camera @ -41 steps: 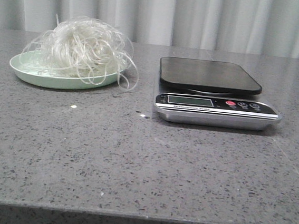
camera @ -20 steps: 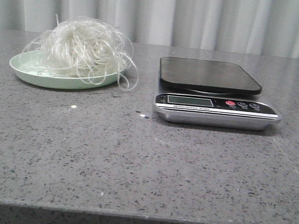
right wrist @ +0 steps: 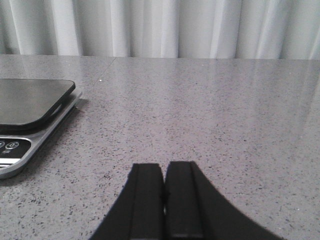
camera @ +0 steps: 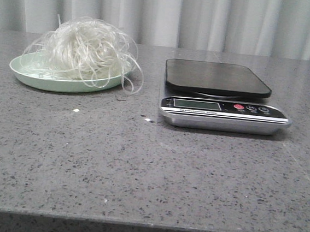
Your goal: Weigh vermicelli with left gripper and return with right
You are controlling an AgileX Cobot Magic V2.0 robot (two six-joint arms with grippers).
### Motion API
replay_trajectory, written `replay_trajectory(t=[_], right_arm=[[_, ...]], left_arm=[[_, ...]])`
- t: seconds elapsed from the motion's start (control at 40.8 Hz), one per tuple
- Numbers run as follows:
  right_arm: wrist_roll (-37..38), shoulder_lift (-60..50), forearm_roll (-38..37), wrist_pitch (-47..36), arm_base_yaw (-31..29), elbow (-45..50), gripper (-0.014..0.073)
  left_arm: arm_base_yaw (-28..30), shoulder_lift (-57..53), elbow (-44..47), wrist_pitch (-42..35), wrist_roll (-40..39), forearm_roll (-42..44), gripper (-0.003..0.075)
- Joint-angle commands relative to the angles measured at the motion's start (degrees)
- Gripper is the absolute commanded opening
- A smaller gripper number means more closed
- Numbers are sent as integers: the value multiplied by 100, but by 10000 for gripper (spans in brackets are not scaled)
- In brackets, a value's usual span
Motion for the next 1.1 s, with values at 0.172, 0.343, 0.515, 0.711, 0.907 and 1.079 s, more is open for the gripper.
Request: replay_trajectory(t=[0.172, 0.343, 0.515, 0.711, 0.907, 1.079], right_arm=[[-38, -94, 1, -467, -24, -45, 151], [-38, -94, 1, -467, -24, -45, 151], [-38, -94, 1, -461, -24, -45, 151], [-38, -94, 1, -461, -24, -45, 151], [-38, -94, 1, -461, -24, -45, 151], [-38, -94, 1, -461, -24, -45, 151]], left_arm=[[10, -110, 36, -1937, -56, -281, 136], [10, -110, -151, -3119, -56, -281, 136], [10, 90, -1391, -2287, -56, -257, 136], [10, 935, -3127, -1085, -56, -257, 137], [-4, 2216, -4310, -167, -56, -257, 141], [-320, 3434, -5033, 311, -56, -257, 288]])
